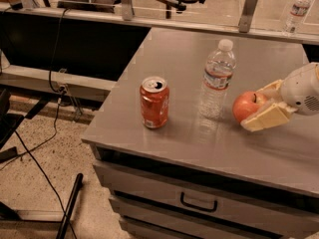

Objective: Move apple near water bottle

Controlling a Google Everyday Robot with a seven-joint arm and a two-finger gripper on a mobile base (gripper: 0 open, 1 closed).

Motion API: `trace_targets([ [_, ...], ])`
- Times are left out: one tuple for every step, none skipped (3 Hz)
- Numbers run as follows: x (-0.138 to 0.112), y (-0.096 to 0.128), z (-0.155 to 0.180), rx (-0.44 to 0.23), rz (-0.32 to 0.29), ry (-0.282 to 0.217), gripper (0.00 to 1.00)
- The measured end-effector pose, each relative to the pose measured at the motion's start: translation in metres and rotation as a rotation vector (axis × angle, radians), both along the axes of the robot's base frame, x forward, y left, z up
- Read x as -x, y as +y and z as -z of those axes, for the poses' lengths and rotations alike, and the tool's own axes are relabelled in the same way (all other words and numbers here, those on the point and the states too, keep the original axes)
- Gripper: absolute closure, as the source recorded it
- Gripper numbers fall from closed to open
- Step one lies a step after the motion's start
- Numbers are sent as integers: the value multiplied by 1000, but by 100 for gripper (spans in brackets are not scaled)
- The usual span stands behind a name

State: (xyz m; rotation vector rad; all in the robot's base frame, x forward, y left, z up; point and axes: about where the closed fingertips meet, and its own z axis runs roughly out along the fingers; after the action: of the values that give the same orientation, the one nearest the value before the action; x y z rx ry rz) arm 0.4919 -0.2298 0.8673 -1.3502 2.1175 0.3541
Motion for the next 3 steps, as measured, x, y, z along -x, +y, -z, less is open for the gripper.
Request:
trace_targets([
  [0, 1, 0, 0, -2, -1, 34],
  [0, 3, -1, 1, -5, -1, 10],
  [0, 5, -1, 1, -8, -1, 0],
])
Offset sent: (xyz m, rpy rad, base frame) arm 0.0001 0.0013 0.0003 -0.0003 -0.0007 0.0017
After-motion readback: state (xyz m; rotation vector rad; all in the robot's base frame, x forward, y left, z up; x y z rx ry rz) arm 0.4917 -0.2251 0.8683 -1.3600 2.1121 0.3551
